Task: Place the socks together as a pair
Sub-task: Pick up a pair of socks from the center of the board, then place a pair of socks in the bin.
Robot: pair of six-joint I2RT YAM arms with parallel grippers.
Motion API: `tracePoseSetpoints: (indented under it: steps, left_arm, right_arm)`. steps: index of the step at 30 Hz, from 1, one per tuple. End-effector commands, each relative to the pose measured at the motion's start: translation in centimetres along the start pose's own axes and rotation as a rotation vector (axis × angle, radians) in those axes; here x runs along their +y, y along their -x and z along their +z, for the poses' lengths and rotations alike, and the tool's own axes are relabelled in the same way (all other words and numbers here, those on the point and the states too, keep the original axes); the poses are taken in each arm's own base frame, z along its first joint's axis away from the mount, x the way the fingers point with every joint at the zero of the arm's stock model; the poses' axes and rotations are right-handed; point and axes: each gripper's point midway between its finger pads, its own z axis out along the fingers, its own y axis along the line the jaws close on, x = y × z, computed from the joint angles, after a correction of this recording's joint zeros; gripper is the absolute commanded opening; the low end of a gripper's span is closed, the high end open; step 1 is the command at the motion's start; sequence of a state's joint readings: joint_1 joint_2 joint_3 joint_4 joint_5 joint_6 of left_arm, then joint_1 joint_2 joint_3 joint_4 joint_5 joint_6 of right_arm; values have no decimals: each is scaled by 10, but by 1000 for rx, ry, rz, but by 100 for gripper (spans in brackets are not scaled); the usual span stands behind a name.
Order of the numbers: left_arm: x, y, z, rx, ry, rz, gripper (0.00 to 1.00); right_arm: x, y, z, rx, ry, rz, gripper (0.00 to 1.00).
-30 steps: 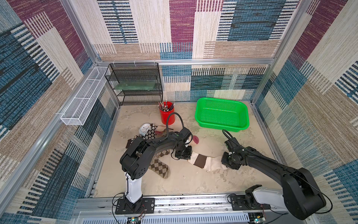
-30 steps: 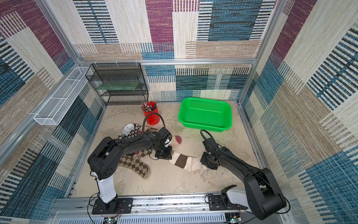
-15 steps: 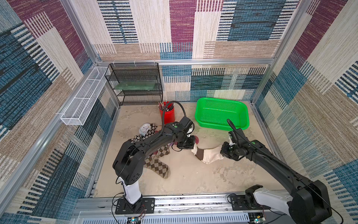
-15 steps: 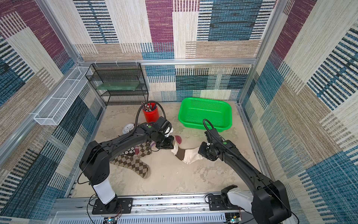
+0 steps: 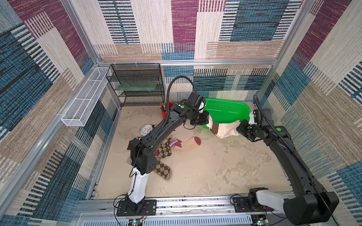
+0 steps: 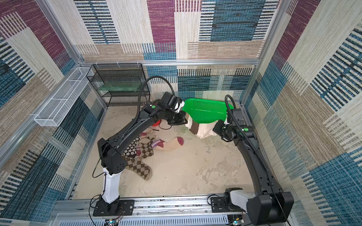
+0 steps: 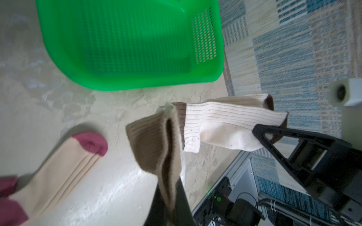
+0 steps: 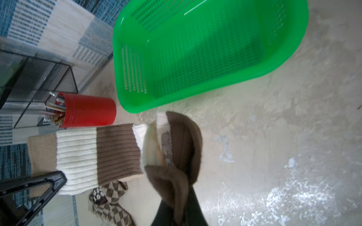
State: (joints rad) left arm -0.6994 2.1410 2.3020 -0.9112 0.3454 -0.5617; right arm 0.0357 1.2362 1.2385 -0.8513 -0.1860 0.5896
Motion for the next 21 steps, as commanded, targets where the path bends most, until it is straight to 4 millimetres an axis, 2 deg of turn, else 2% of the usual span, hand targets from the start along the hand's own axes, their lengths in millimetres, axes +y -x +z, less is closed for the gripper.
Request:
tracePoseSetpoints:
  steps: [1, 4, 6, 8, 12, 17, 21]
  left_arm:
    - [2, 18, 9, -1, 25, 49, 0]
    - [13, 47, 26, -83, 24, 25, 0]
    - [41, 57, 49, -84, 35, -58, 0]
    - [57, 68, 57, -127, 69, -58, 0]
    - [76, 98, 68, -228, 33, -114, 0]
    - [83, 122, 89, -304, -33, -125, 0]
    - [90, 124, 106, -313, -47, -126, 0]
  right_arm:
    - [3, 34, 11, -48, 21, -64, 0]
    - [-10, 57, 36, -27, 0, -17, 0]
    - [-21, 68, 57, 4, -29, 8, 0]
    - [-25, 77, 75, 12, -33, 11, 0]
    - [-29, 97, 104, -2, -37, 26, 0]
    - [-27, 116, 137, 17, -49, 24, 0]
    - [-26, 129, 158, 47, -64, 22, 0]
